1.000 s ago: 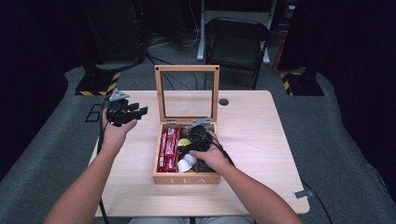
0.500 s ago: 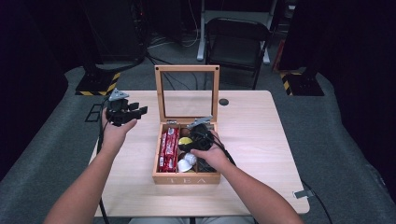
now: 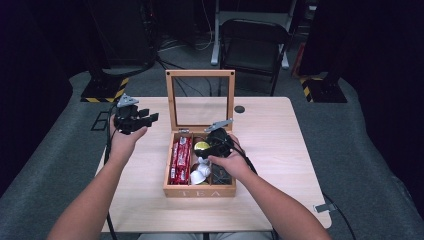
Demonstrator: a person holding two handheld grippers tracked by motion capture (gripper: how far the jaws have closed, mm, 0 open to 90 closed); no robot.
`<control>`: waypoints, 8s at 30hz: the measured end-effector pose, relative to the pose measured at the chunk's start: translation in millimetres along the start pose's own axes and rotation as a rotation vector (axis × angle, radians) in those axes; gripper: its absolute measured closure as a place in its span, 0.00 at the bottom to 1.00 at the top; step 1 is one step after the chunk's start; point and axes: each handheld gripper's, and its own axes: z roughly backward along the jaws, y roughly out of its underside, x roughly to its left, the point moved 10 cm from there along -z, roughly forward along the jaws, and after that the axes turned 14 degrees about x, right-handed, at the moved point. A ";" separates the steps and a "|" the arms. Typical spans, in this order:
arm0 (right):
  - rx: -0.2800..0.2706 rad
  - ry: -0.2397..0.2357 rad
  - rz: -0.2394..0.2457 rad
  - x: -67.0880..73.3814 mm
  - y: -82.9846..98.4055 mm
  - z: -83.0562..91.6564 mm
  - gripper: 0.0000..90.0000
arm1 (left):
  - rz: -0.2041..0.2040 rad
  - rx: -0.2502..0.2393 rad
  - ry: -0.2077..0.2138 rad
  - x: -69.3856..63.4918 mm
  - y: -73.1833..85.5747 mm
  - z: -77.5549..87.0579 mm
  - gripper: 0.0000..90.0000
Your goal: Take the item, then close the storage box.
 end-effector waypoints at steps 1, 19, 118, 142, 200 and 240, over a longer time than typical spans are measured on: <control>-0.002 0.001 -0.002 -1.6 0.4 1.8 0.42 | 0.000 -0.001 -0.002 0.0 -0.3 -0.3 0.60; -0.052 0.067 -0.066 -36.7 12.4 46.9 0.42 | 0.001 0.001 -0.008 1.0 -1.0 1.0 0.60; 0.015 0.356 -0.455 -174.7 183.7 79.8 0.42 | 0.007 0.002 -0.018 3.9 1.7 2.1 0.60; 0.011 0.345 -0.497 -177.6 190.4 78.7 0.38 | 0.007 0.004 -0.021 4.9 3.5 2.1 0.60; -0.122 0.229 -0.230 -109.0 44.7 101.7 0.41 | 0.010 0.011 -0.018 4.7 4.4 0.1 0.59; -0.159 0.217 -0.193 -100.9 -23.9 74.1 0.42 | 0.023 0.023 0.014 0.8 7.0 -13.8 0.54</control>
